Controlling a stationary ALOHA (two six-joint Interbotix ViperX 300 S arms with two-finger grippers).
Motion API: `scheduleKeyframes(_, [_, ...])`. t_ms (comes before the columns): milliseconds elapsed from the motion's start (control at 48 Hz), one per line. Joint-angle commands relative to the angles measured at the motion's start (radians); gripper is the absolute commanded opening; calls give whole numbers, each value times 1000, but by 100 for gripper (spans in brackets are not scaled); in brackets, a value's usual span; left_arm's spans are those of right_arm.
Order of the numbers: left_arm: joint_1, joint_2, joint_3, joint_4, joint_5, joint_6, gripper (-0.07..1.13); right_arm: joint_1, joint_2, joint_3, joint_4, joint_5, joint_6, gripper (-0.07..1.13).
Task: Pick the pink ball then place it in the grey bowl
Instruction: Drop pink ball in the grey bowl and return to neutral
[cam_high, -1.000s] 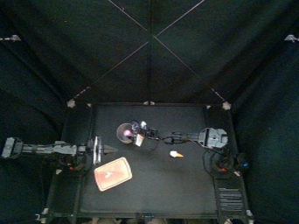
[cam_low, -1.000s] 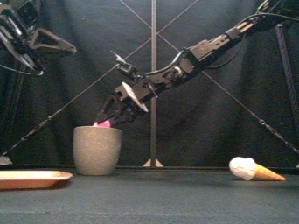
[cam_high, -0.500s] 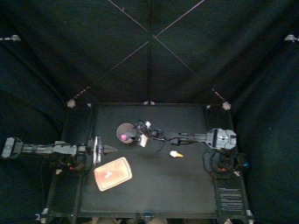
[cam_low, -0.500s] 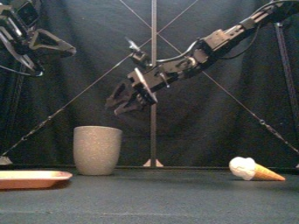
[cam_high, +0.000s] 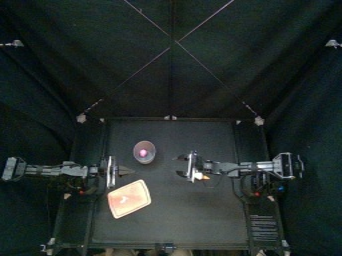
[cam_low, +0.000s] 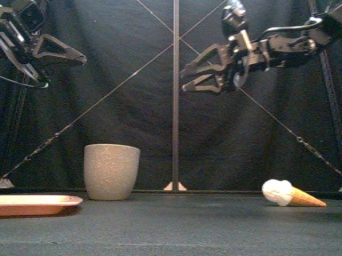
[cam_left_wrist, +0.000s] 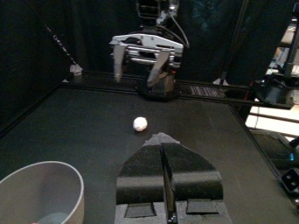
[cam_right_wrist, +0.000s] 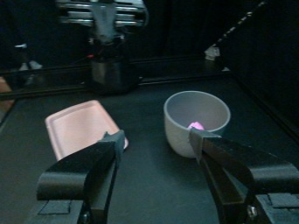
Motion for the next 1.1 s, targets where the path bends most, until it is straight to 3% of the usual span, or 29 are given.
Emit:
scheduleKeyframes(21, [0, 2, -14, -3, -5, 2, 6, 52, -115, 66, 5, -34, 2, 94])
scheduleKeyframes(208, [2, 2, -14, -3, -9, 3, 6, 94, -253, 169, 6, -40, 2, 94])
scheduleKeyframes(479, [2, 0, -9, -3, -8, 2, 6, 78, -400, 293, 6, -40, 2, 94])
scheduleKeyframes(1104, [2, 0, -5, -3, -5, 0, 6, 57, -414, 307, 6, -40, 3, 94])
